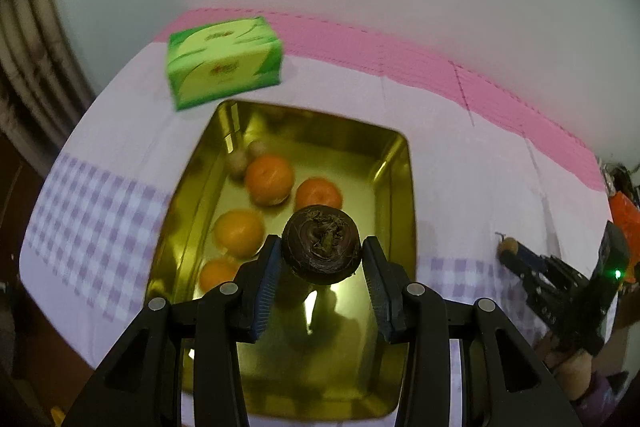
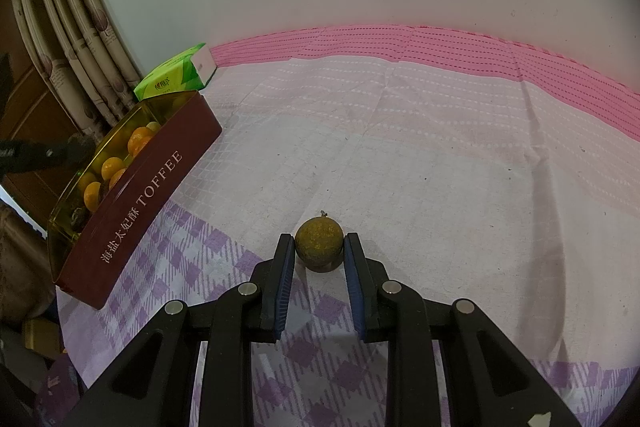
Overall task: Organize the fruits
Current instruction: 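Lower the dark brown dried fruit into the gold tray and open the left gripper, then lift the open left gripper away from the gold tray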
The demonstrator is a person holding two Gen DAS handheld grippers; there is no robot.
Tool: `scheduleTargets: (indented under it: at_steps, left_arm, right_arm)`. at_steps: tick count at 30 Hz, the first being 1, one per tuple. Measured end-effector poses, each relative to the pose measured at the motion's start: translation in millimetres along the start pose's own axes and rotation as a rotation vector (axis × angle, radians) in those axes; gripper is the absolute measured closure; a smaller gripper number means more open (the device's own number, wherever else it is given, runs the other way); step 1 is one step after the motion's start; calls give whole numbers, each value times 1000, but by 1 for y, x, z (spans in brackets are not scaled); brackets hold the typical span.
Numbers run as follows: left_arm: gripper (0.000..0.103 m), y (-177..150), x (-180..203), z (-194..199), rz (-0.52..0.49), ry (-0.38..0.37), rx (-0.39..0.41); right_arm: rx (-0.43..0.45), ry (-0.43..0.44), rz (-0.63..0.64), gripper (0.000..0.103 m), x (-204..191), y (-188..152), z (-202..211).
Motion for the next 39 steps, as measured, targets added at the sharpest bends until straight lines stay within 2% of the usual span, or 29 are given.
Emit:
scheduleTargets:
  at_steps: [12,20,25,33,39]
  left_arm:
    - [61,34,36,-41,-14,-11,2]
    - [61,34,39,-44,-15,-9,7]
    - [61,26,37,-33,-31,26,24]
    - [60,11,32,1,-60,144,99]
    - [59,-4,25,25,-61,207,111]
  right_arm:
    - [2,15,-9,80,0,0,1]
    - [2,19,-12,80,1,0,0]
    - [2,18,-12,80,1,-1,0]
    - [0,12,-4,80,1,-1,0]
    - [-6,-9,13,80,-2,-1,-1]
Point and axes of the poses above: each gripper's, at about its wrist camera, not at the fingertips, and z roughly against the way its jaws point, x to its right, y to its top, the point moved 9 cm from there along -z, roughly the way its jaws point, and after that the axes turned 9 degrees about y, right-handed, at the moved point
